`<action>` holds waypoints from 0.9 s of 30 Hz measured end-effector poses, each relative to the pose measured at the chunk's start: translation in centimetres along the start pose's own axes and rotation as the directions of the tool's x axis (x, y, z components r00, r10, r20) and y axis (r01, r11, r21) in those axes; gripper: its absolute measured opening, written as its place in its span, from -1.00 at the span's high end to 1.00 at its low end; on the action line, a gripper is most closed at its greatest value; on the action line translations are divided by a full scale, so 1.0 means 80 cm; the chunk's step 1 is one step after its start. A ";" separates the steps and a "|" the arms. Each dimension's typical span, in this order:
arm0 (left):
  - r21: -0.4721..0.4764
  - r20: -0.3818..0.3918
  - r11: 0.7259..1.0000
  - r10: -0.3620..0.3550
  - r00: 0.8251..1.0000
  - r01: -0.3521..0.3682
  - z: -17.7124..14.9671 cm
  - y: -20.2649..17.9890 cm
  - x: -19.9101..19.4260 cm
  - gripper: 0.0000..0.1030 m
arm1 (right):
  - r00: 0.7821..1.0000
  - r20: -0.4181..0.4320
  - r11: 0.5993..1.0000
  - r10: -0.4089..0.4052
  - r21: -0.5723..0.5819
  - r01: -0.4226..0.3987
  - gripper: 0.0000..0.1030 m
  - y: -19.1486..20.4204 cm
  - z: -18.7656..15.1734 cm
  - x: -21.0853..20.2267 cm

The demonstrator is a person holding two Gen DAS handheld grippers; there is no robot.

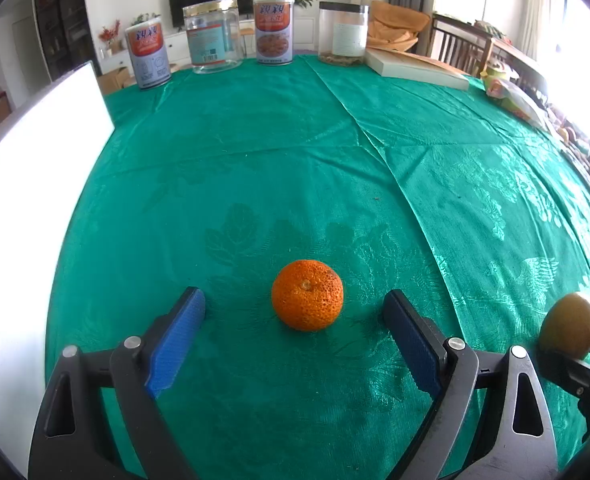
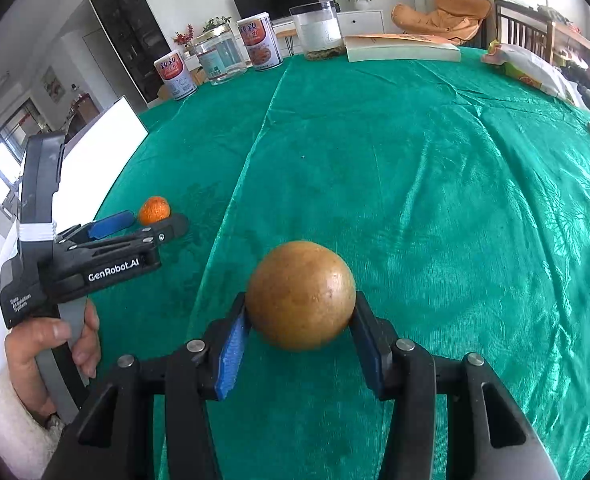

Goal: Organize fruits

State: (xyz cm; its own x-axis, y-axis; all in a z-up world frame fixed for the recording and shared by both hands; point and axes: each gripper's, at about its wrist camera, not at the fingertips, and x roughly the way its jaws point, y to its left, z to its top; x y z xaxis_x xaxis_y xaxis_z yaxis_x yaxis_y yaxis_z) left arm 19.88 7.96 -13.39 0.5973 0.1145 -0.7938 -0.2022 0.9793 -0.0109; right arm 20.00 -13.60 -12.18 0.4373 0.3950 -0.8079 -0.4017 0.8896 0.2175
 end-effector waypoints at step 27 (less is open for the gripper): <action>0.001 -0.001 1.000 0.000 1.000 0.000 0.000 0.000 0.000 -0.79 | 0.987 0.011 0.968 -0.160 -0.193 0.159 -0.51 0.056 -0.013 0.009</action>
State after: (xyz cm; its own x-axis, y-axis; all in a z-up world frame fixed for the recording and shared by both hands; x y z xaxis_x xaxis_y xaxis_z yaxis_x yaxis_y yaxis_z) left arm 19.88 7.95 -13.39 0.5966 0.1142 -0.7944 -0.2014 0.9794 -0.0105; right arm 17.68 -9.55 -12.33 0.5046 0.2505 -0.8262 -0.4749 0.8797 -0.0233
